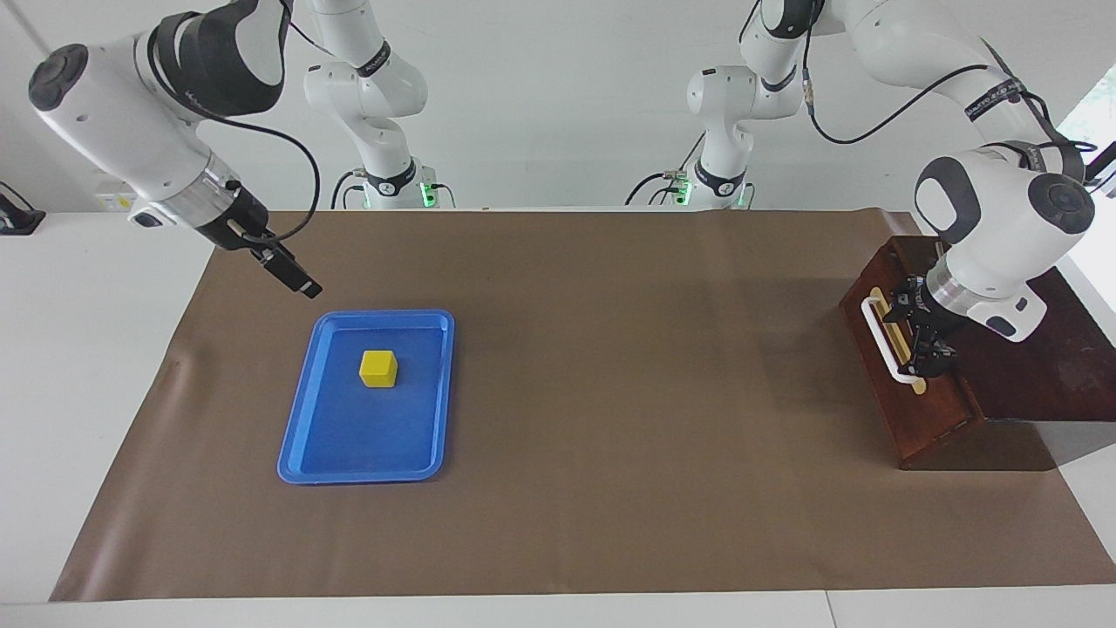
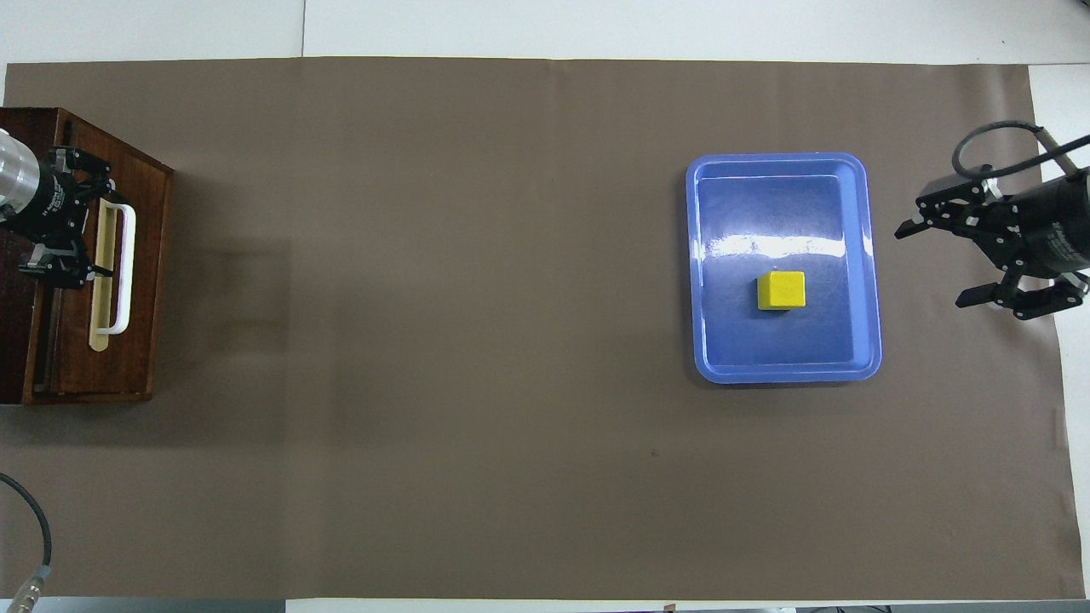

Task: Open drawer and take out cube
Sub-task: 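Push the drawer shut with the left gripper while the right gripper retracts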

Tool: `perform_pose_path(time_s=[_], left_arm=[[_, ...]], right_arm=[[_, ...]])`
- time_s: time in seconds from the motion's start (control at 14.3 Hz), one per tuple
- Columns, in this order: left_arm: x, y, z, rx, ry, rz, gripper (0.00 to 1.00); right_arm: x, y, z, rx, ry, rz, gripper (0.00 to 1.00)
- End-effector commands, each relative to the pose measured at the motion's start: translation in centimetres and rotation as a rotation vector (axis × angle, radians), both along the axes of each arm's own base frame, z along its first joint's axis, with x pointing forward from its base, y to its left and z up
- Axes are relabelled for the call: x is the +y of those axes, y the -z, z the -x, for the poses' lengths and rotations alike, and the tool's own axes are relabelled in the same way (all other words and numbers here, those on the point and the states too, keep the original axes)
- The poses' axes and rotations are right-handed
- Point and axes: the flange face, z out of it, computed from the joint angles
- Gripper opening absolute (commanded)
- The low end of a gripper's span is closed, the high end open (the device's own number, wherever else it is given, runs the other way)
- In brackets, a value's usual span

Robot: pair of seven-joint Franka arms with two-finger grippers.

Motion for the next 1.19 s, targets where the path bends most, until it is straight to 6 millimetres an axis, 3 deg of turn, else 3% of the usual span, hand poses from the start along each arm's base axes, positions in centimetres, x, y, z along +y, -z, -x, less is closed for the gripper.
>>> perform_pose_path(time_s=[0.0,0.14,0.42,0.56,0.63,0.77,0.91,0.98,1.12], left_arm=[[1.5,-0.7,0.9,-0.048,0.007,0.006,1.0],[2.6,-1.0,0.9,-0.051,0.031,0.001,1.0],[4.6,-1.6,0.9,-0.058,0.069,-0.015,1.0],[4.2,-2.1,0.7,-0.051,0.074,-0.014,1.0],[3.5,-2.7,0.8,-0.029,0.088,-0.009,1.0],[-1.2,-6.1,1.4,0.0,0.234,0.026,1.0],[-3.6,-9.6,3.1,-0.025,0.438,0.048,1.0],[-3.8,-10.9,4.3,-0.022,0.524,0.061,1.0],[-5.8,-11.5,5.6,0.046,0.704,0.096,1.0]], right_arm=[[-1.1,-2.1,2.3,-0.042,-0.283,0.106,1.0],[-1.3,-2.1,2.5,-0.051,-0.455,0.148,1.0],[-0.3,-2.3,2.2,-0.071,-0.513,0.159,1.0],[0.3,-2.3,2.1,-0.062,-0.58,0.202,1.0],[0.6,-2.3,2.0,-0.065,-0.608,0.203,1.0],[1.0,-2.4,2.0,-0.066,-0.618,0.203,1.0],[1.4,-2.2,2.1,-0.063,-0.655,0.195,1.0],[1.5,-2.3,2.1,-0.066,-0.681,0.192,1.0],[1.9,-2.2,2.2,-0.062,-0.701,0.188,1.0]])
